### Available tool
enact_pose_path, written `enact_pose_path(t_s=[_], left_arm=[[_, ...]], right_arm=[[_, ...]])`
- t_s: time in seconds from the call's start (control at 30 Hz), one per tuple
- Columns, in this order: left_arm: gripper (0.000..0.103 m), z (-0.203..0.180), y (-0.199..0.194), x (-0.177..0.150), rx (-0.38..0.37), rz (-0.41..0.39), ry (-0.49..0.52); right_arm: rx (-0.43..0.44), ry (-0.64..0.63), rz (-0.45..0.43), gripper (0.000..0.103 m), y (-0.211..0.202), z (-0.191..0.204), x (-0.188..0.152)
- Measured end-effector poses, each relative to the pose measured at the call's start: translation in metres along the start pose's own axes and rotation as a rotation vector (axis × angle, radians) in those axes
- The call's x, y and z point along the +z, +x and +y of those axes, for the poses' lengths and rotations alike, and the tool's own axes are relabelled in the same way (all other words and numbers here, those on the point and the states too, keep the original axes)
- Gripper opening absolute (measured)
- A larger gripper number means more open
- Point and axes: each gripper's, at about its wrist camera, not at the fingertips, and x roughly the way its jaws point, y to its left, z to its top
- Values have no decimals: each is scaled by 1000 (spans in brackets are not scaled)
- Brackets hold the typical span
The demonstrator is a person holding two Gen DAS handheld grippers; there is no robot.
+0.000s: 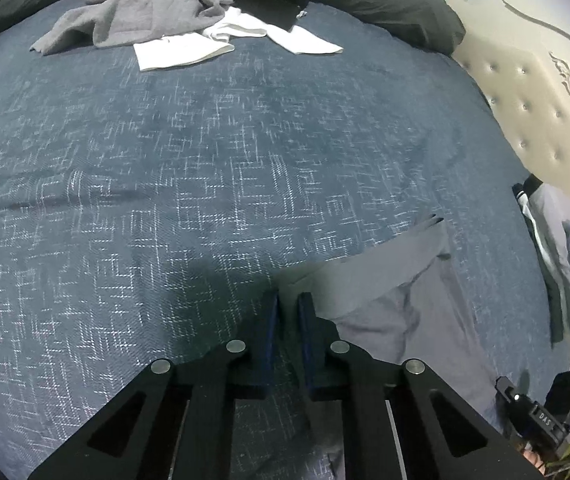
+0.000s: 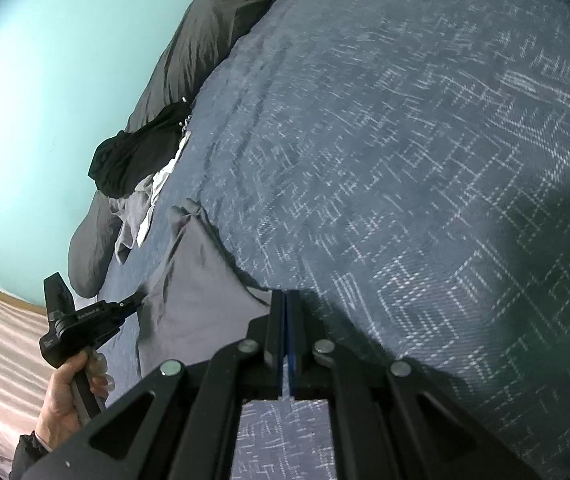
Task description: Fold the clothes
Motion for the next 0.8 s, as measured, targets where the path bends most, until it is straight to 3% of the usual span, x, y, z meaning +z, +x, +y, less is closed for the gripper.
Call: enact_pose_path(t_s=[0.53,0.8], left_arm=[[11,-3,1,-2,2,-3,11],[12,-5,2,-5,8,1,20]], right_arm=[[-44,3,28,4,-1,0,3],[-97,-45,-18,29,-17,9,14]])
